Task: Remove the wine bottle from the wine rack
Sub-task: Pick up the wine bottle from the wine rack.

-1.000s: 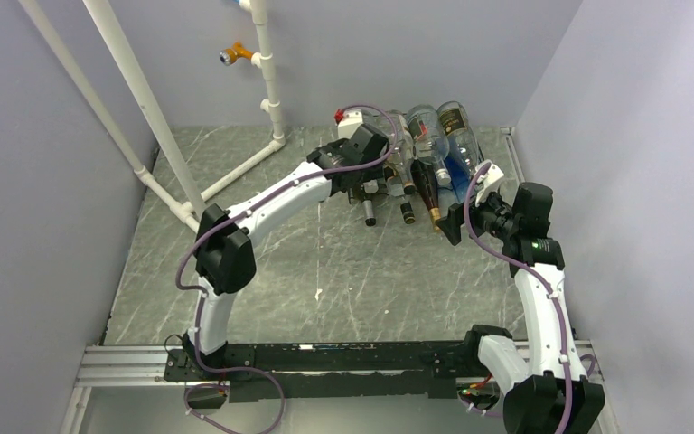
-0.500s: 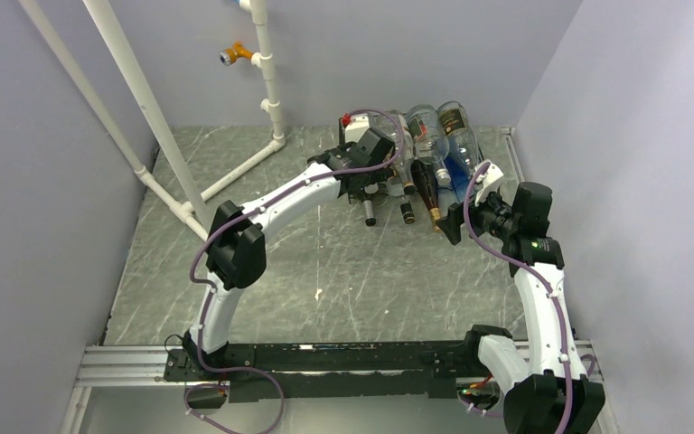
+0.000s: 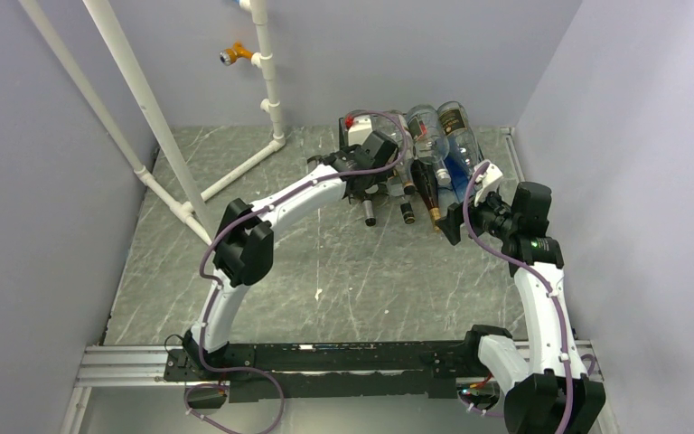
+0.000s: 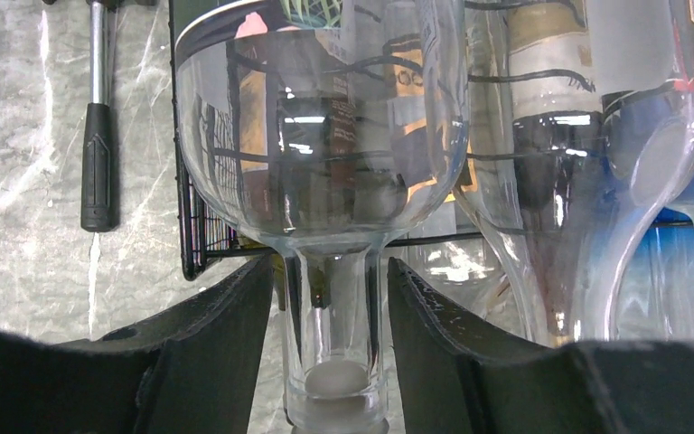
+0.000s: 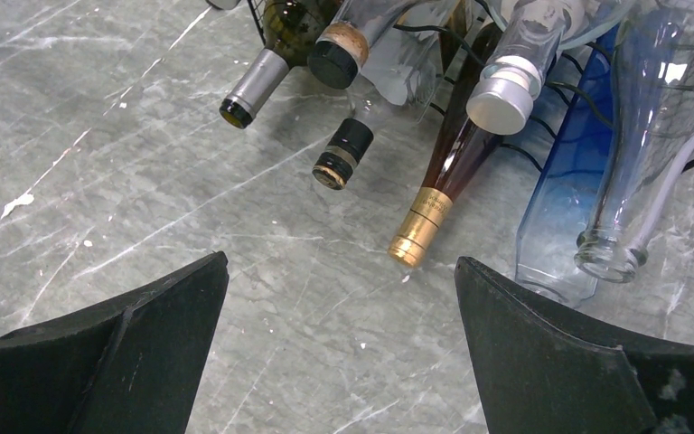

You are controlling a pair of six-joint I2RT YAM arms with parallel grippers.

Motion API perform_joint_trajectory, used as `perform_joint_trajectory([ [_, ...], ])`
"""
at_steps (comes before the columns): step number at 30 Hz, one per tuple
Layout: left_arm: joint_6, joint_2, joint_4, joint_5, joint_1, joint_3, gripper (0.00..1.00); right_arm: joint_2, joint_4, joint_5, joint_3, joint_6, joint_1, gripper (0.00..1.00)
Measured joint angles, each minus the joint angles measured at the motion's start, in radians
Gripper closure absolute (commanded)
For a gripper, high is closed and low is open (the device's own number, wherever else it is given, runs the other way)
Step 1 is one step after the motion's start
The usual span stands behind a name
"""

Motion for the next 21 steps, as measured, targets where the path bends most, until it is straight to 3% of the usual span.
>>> perform_joint_trajectory([
  [15, -0.001, 0.039, 0.034, -0.035, 0.000, 0.005, 0.46, 0.002, 0.000, 0.000, 0.000, 0.000, 0.000, 0.00],
  [21, 0.000, 0.042, 0.042, -0.045, 0.000, 0.005, 0.56, 0.002, 0.000, 0.000, 0.000, 0.000, 0.000, 0.00],
])
